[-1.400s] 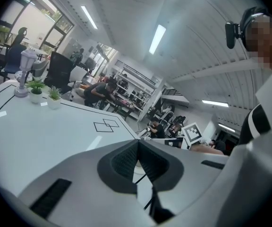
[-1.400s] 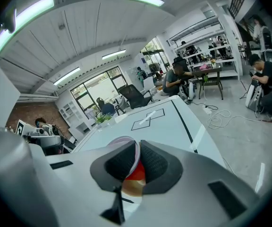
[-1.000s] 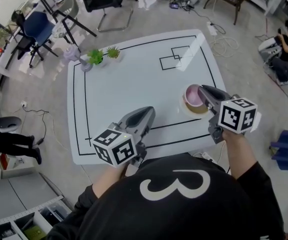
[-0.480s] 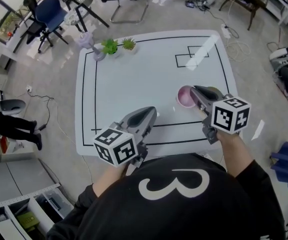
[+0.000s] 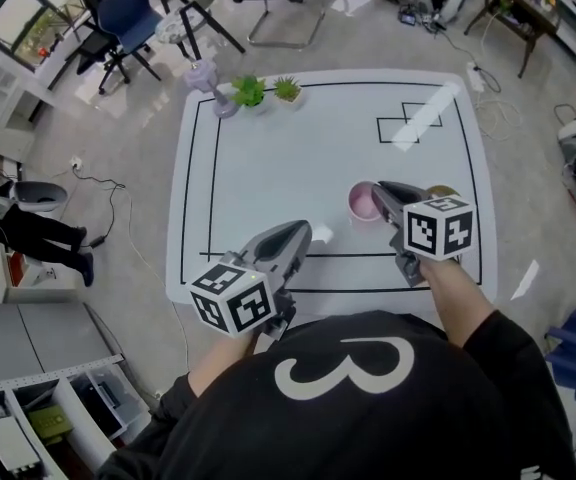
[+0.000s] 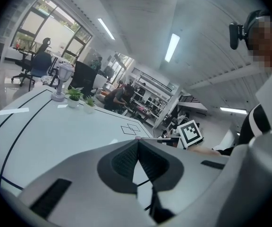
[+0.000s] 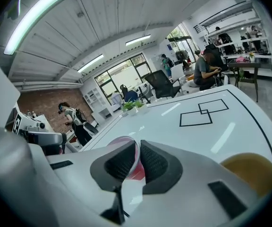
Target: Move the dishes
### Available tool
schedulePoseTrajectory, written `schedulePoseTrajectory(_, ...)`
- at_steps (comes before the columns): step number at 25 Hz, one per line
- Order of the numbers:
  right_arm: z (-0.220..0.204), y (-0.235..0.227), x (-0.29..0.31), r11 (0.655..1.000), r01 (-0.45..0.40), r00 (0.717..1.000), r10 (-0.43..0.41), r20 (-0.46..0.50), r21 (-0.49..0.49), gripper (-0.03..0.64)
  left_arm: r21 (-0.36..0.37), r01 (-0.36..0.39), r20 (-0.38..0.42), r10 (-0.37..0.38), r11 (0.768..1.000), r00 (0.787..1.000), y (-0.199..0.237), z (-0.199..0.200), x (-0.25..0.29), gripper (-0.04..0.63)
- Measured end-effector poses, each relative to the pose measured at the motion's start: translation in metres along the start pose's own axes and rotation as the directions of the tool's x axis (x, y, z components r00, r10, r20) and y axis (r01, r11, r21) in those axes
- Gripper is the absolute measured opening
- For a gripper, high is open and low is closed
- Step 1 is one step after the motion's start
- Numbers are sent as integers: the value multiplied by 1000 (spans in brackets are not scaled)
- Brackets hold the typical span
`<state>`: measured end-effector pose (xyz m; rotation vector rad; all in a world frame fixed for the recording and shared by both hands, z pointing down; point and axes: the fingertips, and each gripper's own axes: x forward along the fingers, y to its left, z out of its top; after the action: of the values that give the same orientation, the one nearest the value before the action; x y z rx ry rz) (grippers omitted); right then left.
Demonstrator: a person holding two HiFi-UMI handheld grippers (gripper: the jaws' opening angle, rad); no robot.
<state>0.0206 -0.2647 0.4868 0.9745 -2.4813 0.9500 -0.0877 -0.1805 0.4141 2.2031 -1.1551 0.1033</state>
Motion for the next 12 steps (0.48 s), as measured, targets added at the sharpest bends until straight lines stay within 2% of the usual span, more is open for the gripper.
schedulePoseTrajectory(8,-13,2,20,999,23,998,-25,-64,-34,35,-22,-61,41,62,998,997,13,4,-23,3)
schedulePoseTrajectory(12,-14,0,24,999,34,997,-36,-73,-27,59,-37,-72,50,74,997,996,17,4,-27,3)
